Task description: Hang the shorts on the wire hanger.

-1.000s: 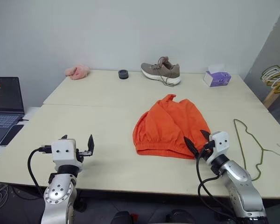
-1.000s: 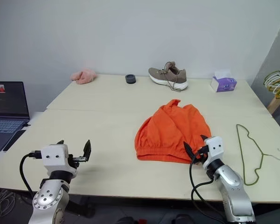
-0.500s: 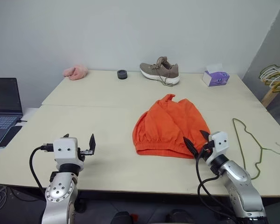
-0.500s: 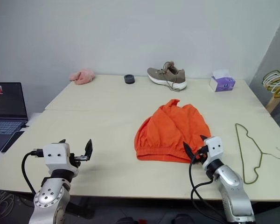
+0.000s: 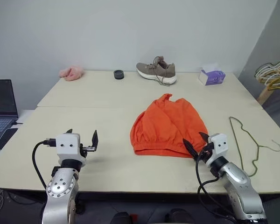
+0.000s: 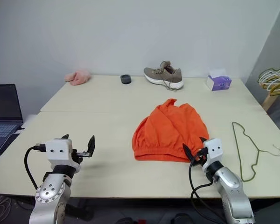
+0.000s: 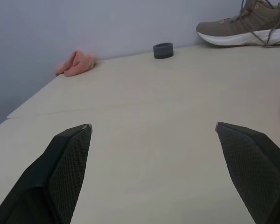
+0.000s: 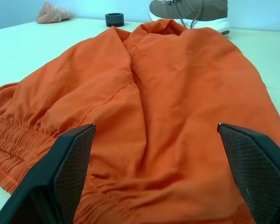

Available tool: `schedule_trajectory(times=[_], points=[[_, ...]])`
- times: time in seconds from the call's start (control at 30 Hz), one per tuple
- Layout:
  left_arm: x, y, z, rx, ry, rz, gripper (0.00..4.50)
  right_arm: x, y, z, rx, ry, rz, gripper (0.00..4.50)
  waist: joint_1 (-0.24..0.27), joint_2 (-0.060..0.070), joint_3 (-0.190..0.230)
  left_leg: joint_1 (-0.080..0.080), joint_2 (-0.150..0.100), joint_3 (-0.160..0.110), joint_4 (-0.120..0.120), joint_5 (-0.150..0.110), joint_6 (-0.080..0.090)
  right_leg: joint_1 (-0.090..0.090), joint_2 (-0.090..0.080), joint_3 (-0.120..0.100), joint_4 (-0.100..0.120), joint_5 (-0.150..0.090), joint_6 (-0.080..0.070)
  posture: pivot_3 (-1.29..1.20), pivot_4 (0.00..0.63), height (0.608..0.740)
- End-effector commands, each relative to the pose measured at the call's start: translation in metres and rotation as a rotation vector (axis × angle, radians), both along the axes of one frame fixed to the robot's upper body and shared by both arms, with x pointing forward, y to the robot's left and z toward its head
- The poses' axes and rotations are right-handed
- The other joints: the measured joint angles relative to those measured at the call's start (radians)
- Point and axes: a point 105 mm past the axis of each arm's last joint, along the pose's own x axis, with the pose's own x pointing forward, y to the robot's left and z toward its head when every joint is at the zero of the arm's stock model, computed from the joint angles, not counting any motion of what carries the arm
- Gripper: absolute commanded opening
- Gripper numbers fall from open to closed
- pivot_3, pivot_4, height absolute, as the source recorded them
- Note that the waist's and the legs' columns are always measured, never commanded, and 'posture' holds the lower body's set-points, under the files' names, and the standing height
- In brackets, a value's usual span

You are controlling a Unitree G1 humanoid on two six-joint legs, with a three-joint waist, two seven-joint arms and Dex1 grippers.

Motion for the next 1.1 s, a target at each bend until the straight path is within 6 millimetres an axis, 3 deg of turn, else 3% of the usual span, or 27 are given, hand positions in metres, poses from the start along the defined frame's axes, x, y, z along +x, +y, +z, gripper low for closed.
schedule_trajectory(times=[0.03, 0.27, 0.47, 0.6, 0.8, 0.97, 1.1], points=[[0.004, -0.005, 0.01, 0.013, -0.037, -0.026, 4.5, 0.0, 0.0, 0.019, 0.0, -0.072, 0.001, 4.45, -0.008, -0.001, 0.0, 0.0, 0.001, 0.001, 0.0, 0.0, 0.0, 0.0, 0.002, 0.002, 0.0, 0.0, 0.0, -0.13, 0.0, 0.74], [0.002, -0.016, 0.013, -0.003, -0.039, -0.132, 4.5, -0.014, 0.004, 0.021, 0.009, -0.013, 0.104, 4.45, -0.029, -0.001, -0.001, 0.0, 0.004, 0.001, 0.0, 0.0, 0.0, 0.0, 0.007, 0.005, 0.0, 0.001, -0.001, -0.15, 0.0, 0.74], [-0.023, -0.043, -0.001, 0.017, 0.093, -0.501, 4.5, -0.036, -0.003, 0.023, 0.004, 0.122, 0.236, 4.45, -0.051, -0.001, -0.002, 0.0, 0.005, 0.002, 0.0, -0.001, -0.001, -0.001, 0.007, 0.006, 0.0, 0.001, -0.001, -0.18, 0.0, 0.74], [-0.04, -0.048, -0.012, 0.051, 0.203, -0.69, 4.5, -0.042, -0.01, 0.016, 0.022, 0.225, 0.234, 4.45, -0.064, -0.002, -0.002, 0.001, 0.005, 0.002, 0.0, -0.001, -0.001, -0.001, 0.007, 0.005, 0.0, -0.002, -0.007, -0.19, 0.0, 0.74], [-0.048, -0.045, -0.018, 0.088, 0.28, -0.854, 4.5, -0.041, 0.014, 0.0, 0.071, 0.366, 0.304, 4.45, -0.092, -0.002, -0.003, 0.002, 0.006, 0.001, 0.0, -0.001, -0.001, -0.002, 0.007, 0.006, 0.0, -0.003, -0.009, -0.2, 0.0, 0.74], [-0.04, -0.031, -0.015, 0.125, 0.301, -0.88, 4.5, -0.022, 0.021, -0.012, 0.068, 0.428, 0.279, 4.45, -0.11, -0.003, -0.004, 0.001, 0.006, 0.002, 0.0, -0.001, -0.001, -0.001, 0.007, 0.007, 0.0, -0.001, -0.006, -0.19, 0.0, 0.74], [-0.038, -0.03, -0.005, 0.057, 0.302, -0.91, 4.5, -0.012, 0.027, -0.013, 0.059, 0.43, 0.287, 4.45, -0.11, -0.003, -0.003, -0.002, 0.006, 0.002, 0.0, -0.001, -0.001, -0.003, 0.008, 0.007, -0.001, 0.0, -0.003, -0.19, 0.0, 0.74]])
